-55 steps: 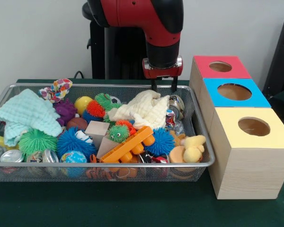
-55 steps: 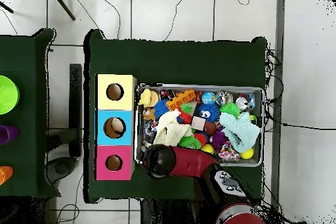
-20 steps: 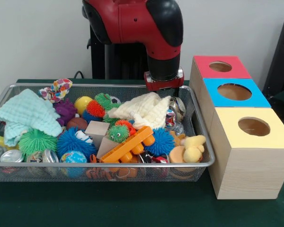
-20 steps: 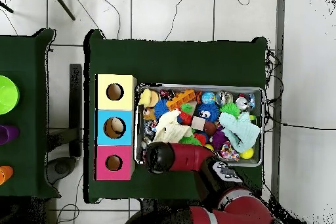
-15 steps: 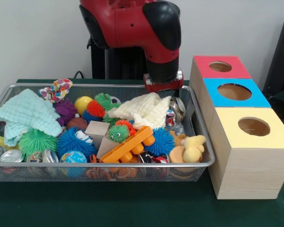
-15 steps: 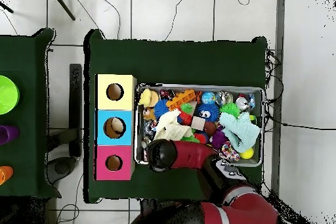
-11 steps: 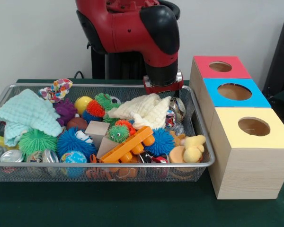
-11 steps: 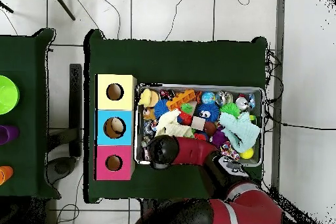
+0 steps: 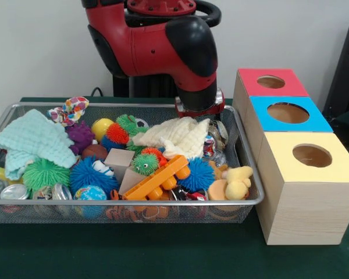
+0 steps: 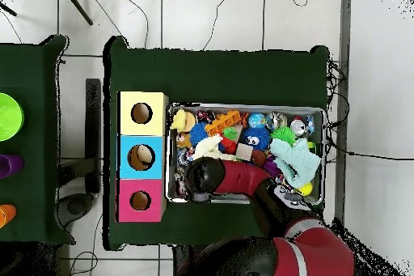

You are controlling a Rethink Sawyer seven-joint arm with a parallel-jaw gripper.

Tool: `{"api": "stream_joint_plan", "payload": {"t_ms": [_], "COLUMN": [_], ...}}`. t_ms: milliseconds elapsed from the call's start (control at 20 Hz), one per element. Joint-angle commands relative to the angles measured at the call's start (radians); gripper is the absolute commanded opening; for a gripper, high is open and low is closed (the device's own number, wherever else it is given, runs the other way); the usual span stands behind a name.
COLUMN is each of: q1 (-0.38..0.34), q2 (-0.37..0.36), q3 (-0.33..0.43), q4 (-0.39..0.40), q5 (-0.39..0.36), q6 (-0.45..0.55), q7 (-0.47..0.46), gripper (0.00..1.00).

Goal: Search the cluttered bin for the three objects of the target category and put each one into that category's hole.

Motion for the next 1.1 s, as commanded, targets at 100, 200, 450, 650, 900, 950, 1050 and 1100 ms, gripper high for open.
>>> {"api": "stream_joint_plan", "payload": {"t_ms": [100, 200, 450, 650, 900, 950, 1050, 1100], "q1": [-0.046, -0.048, -0.046, -0.045, -0.048, -0.047, -0.045, -0.044], "q2": [0.043, 0.041, 0.031, 0.024, 0.025, 0.026, 0.030, 0.031], "q3": [0.095, 0.098, 0.098, 0.101, 0.106, 0.107, 0.107, 0.107], "q4": [-0.250, -0.255, -0.267, -0.277, -0.288, -0.295, -0.310, -0.318], "q5": [-0.062, -0.060, -0.055, -0.054, -0.057, -0.056, -0.055, -0.054], "q6": [-0.041, -0.025, 0.016, 0.043, 0.061, 0.070, 0.089, 0.099], "q7": [-0.087, -0.087, -0.083, -0.080, -0.082, -0.085, -0.090, -0.092], "gripper": [1.00, 1.00, 1.00, 1.00, 1.00, 1.00, 1.00, 1.00]}}
